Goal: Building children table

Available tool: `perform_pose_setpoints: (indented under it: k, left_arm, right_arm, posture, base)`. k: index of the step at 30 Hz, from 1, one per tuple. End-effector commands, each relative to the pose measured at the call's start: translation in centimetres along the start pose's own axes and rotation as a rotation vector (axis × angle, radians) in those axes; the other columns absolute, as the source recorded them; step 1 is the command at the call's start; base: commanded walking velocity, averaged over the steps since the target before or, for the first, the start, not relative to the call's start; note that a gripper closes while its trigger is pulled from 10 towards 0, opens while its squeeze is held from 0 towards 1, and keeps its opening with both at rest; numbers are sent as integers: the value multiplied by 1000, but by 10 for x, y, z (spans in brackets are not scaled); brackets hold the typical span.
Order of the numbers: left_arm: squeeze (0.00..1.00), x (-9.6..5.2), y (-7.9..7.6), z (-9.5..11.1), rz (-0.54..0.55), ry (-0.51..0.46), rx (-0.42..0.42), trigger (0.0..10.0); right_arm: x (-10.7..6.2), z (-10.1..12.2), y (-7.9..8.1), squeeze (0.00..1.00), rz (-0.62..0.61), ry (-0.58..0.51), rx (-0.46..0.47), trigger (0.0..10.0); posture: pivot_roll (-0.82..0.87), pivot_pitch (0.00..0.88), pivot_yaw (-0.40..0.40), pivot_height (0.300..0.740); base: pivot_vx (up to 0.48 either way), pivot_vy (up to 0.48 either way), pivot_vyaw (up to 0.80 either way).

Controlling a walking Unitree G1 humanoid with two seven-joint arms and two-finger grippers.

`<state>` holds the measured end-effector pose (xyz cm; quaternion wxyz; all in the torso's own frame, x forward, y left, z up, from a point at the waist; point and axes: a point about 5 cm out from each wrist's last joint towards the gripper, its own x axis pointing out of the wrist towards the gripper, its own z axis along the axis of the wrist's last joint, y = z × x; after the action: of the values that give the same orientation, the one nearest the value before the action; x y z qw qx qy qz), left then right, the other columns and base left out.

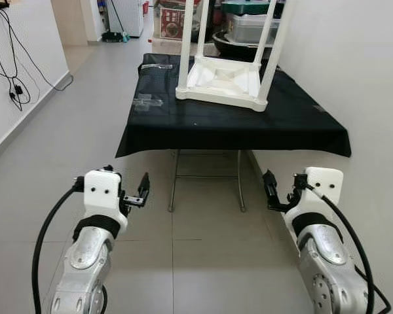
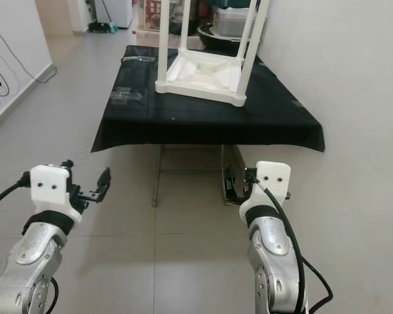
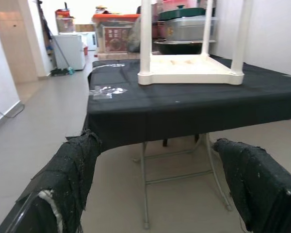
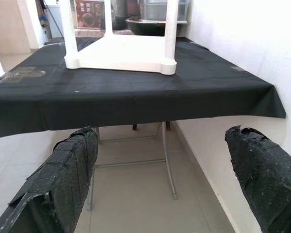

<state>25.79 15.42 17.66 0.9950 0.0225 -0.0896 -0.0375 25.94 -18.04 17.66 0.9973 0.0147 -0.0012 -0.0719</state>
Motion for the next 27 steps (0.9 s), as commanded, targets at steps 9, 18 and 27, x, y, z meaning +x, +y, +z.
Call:
perform_pose_setpoints:
  k: [9, 18, 27]
  left_arm:
    - [0, 9, -22, -4, -159, 34, 9, 10000]
    - [0, 12, -24, -2, -202, 27, 1, 10000]
    - [0, 7, -25, -3, -171, 28, -21, 10000]
  right_arm:
    - [-19, -7, -29, 0, -188, 42, -23, 10000]
    - [-26, -11, -25, 0, -225, 50, -20, 10000]
    - [-19, -4, -24, 0, -192, 39, -59, 10000]
  posture:
    - [15, 0, -12, 740]
    - [14, 0, 19, 740]
    - [20, 0, -25, 740]
  base:
    - [0, 0, 0]
    - [0, 0, 0]
    - [0, 0, 0]
